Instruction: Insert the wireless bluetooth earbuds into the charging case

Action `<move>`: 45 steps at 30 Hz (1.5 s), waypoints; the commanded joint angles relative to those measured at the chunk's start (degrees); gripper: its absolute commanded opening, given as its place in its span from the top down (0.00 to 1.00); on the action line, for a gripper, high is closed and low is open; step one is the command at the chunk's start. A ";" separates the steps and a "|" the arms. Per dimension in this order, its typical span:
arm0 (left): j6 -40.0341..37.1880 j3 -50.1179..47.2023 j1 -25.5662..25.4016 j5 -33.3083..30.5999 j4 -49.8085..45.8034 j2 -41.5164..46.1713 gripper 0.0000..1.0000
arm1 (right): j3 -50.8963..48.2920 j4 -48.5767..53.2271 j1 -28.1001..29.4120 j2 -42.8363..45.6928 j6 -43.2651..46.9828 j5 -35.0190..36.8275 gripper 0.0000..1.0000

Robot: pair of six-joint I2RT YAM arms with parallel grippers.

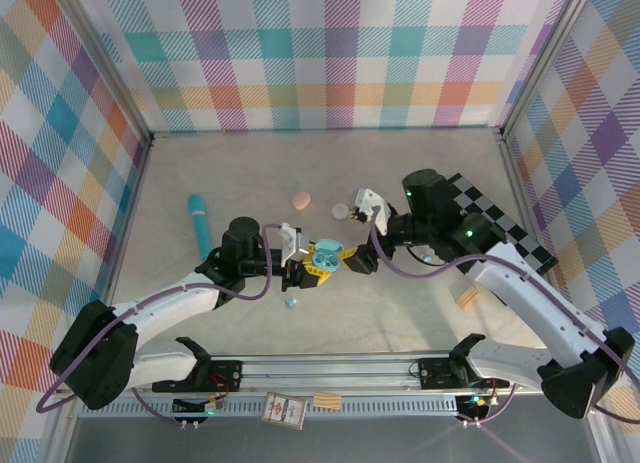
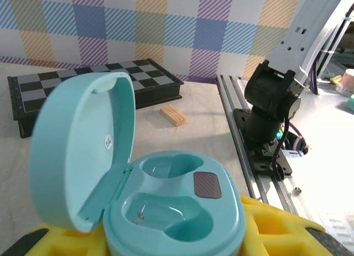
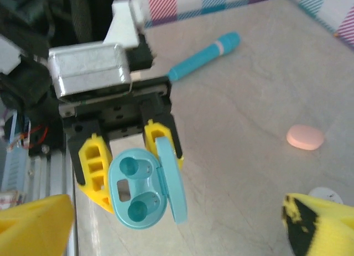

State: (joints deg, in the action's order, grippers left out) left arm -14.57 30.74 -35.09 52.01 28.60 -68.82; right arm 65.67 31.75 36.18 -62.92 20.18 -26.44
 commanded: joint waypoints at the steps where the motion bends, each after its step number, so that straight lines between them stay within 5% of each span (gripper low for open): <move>1: 1.06 -0.99 0.77 1.92 3.62 0.13 0.67 | -2.59 -6.74 -3.34 2.43 -9.13 0.39 0.01; 11: 3.31 -2.09 1.87 2.49 8.74 -0.57 0.67 | -14.12 -7.98 -18.00 6.36 -40.37 23.58 0.05; 19: 4.11 -1.98 1.87 3.27 10.87 -1.28 0.67 | -29.25 -15.85 -28.02 4.27 -63.30 21.47 0.24; 28: 2.75 -1.83 1.87 2.77 8.19 0.21 0.67 | -36.60 -25.63 -33.27 -1.61 -70.89 18.35 0.49; 45: 2.32 -1.16 1.87 3.09 6.82 0.37 0.67 | -38.87 -31.74 -35.92 -10.74 -72.42 17.01 0.55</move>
State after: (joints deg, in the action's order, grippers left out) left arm -11.38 29.26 -33.61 53.10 35.51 -69.34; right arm 27.20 2.15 0.69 -72.49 -51.59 -8.19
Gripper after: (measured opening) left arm 0.373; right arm 0.450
